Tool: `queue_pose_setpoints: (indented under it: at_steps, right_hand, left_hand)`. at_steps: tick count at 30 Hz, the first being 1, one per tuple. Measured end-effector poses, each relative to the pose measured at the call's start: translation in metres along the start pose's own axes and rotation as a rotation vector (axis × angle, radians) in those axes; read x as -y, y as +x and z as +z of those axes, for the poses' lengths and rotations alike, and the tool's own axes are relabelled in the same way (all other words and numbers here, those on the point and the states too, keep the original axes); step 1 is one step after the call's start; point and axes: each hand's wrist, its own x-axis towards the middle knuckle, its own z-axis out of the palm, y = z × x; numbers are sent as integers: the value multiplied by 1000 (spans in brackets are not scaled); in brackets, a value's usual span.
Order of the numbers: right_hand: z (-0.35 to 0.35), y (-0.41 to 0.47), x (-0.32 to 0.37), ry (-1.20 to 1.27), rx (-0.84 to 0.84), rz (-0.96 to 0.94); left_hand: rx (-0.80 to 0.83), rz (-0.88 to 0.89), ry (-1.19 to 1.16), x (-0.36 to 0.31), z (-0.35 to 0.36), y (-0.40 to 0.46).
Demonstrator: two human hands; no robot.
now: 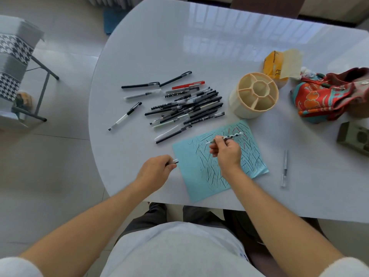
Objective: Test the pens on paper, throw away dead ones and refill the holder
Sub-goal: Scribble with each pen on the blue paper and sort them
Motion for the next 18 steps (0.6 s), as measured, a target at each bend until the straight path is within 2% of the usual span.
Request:
queue_pose_setpoints:
  at_steps: [4,6,9,15,18]
  right_hand:
    - [6,3,-2,-133,211,-96]
    - [18,-3,-10,-227,249,-132]
    - [29,-4,-19,-333,213,-195]
    - [42,-3,-23,-603,260,-370]
    - [38,2,-22,-644,164,-389]
  left_hand:
    - [-62,241,145,12,6,-5]
    - [-13,330,180,8,12,-1]
    - [96,362,237,10,17,4]
    - [76,368,261,12,18,4]
    - [90,334,251,10,17,4]
